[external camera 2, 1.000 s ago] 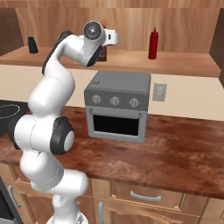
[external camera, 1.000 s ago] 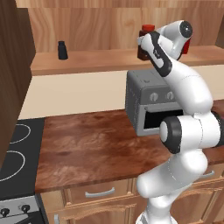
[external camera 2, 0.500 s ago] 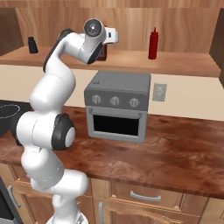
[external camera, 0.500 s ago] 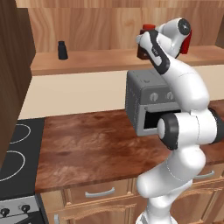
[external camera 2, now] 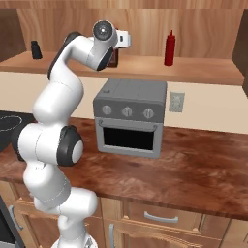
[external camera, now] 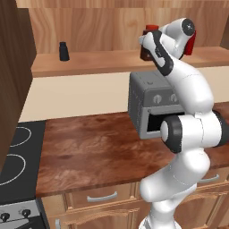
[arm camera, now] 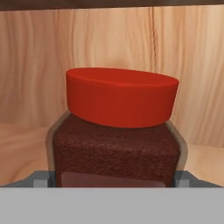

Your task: Collect the paprika, ketchup, and shaker from the cabinet and place them next to the stove.

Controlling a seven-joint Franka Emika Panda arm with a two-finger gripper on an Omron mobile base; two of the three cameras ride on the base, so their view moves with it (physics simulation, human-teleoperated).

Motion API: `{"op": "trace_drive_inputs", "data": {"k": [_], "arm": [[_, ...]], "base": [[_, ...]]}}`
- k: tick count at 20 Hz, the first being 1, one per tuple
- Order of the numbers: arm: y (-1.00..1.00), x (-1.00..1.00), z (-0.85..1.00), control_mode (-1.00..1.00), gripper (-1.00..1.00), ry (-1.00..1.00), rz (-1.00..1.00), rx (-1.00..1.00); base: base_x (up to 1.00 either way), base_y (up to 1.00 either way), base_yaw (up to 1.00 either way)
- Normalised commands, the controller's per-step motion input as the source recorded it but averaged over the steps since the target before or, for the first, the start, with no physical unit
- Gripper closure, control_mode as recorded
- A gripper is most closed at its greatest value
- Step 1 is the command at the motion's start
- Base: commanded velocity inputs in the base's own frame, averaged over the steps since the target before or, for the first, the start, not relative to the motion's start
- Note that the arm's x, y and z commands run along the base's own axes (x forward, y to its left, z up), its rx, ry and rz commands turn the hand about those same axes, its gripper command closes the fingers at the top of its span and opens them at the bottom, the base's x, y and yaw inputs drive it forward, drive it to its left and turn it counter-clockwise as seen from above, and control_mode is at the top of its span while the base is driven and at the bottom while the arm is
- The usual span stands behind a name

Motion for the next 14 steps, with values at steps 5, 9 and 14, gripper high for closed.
{"op": "trace_drive_inputs", "data": {"k": [5, 9, 14], "arm": [[0.02, -0.14, 0.0, -1.0, 1.0, -0.02, 0.01, 0.0], [0.0, -0.62, -0.03, -1.0, 1.0, -0.1, 0.11, 0.0], [0.08, -0.69, 0.0, -1.0, 1.0, -0.08, 0.16, 0.0]], "base": [[0.0, 0.0, 0.0], [0.0, 0.0, 0.0], [0.0, 0.0, 0.0]]}}
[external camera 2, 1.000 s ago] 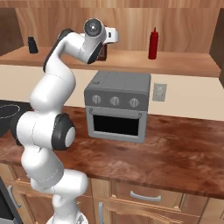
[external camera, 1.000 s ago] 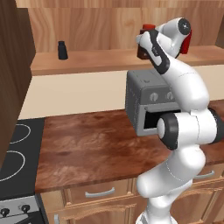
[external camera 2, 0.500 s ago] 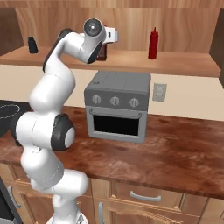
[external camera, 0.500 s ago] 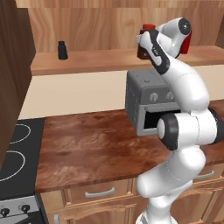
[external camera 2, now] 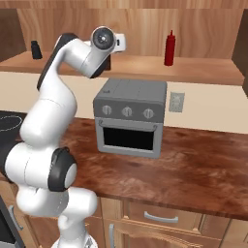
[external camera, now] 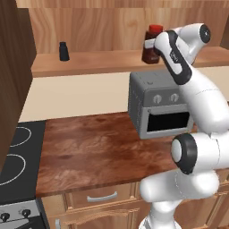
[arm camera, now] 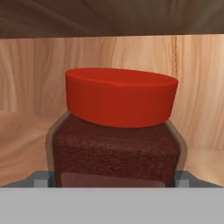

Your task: Collect the paprika, ketchup, and shaker from the cabinet and place them next to the stove.

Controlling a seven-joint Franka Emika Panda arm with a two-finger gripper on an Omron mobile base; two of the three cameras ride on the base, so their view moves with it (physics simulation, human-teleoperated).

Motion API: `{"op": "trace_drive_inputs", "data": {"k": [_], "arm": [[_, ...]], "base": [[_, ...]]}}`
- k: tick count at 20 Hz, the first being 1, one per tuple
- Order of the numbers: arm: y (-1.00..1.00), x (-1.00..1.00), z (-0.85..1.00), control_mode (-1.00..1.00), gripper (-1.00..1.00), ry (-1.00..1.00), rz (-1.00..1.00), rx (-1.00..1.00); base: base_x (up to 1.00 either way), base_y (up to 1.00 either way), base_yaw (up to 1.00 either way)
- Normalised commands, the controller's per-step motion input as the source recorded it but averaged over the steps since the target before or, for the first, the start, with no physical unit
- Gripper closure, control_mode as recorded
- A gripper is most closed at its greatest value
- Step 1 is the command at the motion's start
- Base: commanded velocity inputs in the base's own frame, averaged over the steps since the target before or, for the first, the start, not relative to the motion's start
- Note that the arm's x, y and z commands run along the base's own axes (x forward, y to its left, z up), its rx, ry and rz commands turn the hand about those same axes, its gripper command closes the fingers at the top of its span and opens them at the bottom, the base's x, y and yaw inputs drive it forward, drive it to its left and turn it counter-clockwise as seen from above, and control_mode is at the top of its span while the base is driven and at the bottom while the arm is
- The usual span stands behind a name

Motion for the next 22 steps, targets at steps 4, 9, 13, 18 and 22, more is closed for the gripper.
{"op": "trace_drive_inputs", "data": {"k": [4, 9, 13, 18, 22], "arm": [[0.26, -0.73, -0.01, -1.0, 1.0, -0.03, 0.22, -0.04], [0.32, -0.78, -0.07, -1.0, 1.0, -0.02, 0.23, -0.05], [0.44, -0.76, -0.09, -1.0, 1.0, 0.0, 0.25, -0.09], [0.59, -0.76, -0.22, -1.0, 1.0, 0.0, 0.28, -0.12], [0.65, -0.76, -0.46, -1.0, 1.0, 0.0, 0.32, -0.05]], "base": [[0.0, 0.0, 0.0], [0.0, 0.0, 0.0], [0.0, 0.0, 0.0], [0.0, 0.0, 0.0], [0.0, 0.0, 0.0]]}}
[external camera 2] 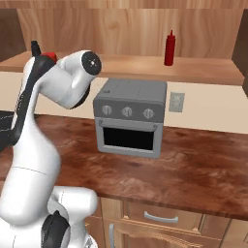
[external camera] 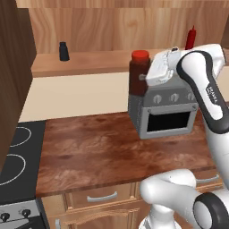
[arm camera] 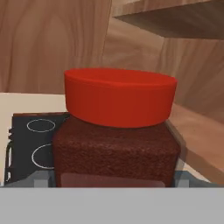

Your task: Collect the paprika, ketchup, and shaker from the cabinet and place them next to the stove.

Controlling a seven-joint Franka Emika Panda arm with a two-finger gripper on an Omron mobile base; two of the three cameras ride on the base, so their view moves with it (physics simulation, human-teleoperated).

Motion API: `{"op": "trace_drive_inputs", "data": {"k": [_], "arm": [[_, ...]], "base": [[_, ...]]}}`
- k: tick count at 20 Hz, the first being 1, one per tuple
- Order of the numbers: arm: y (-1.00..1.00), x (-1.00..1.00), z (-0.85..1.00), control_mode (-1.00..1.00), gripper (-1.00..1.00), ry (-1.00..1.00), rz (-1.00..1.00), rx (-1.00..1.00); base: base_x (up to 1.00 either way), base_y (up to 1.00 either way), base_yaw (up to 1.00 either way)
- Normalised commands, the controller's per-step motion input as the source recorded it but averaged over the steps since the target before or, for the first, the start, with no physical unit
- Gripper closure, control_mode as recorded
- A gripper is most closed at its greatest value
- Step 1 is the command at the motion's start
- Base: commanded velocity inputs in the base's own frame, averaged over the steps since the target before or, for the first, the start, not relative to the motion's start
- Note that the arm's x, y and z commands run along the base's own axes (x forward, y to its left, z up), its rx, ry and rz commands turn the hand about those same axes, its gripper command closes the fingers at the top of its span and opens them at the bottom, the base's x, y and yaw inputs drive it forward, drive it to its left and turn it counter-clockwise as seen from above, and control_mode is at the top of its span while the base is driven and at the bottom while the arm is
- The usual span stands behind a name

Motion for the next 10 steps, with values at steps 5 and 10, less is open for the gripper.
{"op": "trace_drive_inputs", "data": {"k": [5, 10], "arm": [[0.57, -0.65, -0.7, -1.0, 1.0, 0.0, 0.39, 0.0], [0.6, -0.39, -0.62, -1.0, 1.0, 0.0, 0.32, -0.02]], "base": [[0.0, 0.0, 0.0], [0.0, 0.0, 0.0]]}}
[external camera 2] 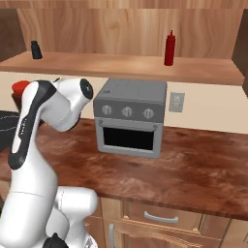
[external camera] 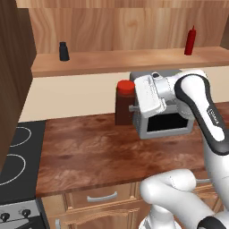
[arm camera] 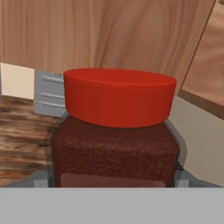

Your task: Collect the paprika, ketchup, and shaker from the cabinet and place them next to the stove.

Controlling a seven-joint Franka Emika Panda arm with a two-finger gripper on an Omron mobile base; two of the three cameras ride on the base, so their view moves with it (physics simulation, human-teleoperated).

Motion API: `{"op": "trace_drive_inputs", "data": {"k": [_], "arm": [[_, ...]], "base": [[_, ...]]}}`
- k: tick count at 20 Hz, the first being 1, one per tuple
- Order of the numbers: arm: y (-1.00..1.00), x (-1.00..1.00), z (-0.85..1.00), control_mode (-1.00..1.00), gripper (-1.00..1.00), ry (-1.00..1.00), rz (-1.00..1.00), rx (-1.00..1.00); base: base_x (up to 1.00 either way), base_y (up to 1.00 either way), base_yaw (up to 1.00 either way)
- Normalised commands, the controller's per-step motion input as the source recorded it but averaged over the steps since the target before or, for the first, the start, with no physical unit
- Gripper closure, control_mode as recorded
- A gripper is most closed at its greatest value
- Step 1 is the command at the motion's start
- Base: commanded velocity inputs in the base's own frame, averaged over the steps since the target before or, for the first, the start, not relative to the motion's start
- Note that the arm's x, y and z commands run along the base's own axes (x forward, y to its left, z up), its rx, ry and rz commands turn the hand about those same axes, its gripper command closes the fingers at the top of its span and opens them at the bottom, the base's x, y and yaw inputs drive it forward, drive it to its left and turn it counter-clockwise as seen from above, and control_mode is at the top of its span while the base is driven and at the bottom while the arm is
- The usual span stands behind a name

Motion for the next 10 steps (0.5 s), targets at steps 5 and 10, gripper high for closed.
{"op": "trace_drive_inputs", "data": {"k": [5, 10], "arm": [[0.74, 0.02, -0.41, -1.0, 1.0, 0.0, 0.12, -0.01], [0.62, 0.21, -0.46, -1.0, 1.0, 0.0, 0.09, 0.0]], "base": [[0.0, 0.0, 0.0], [0.0, 0.0, 0.0]]}}
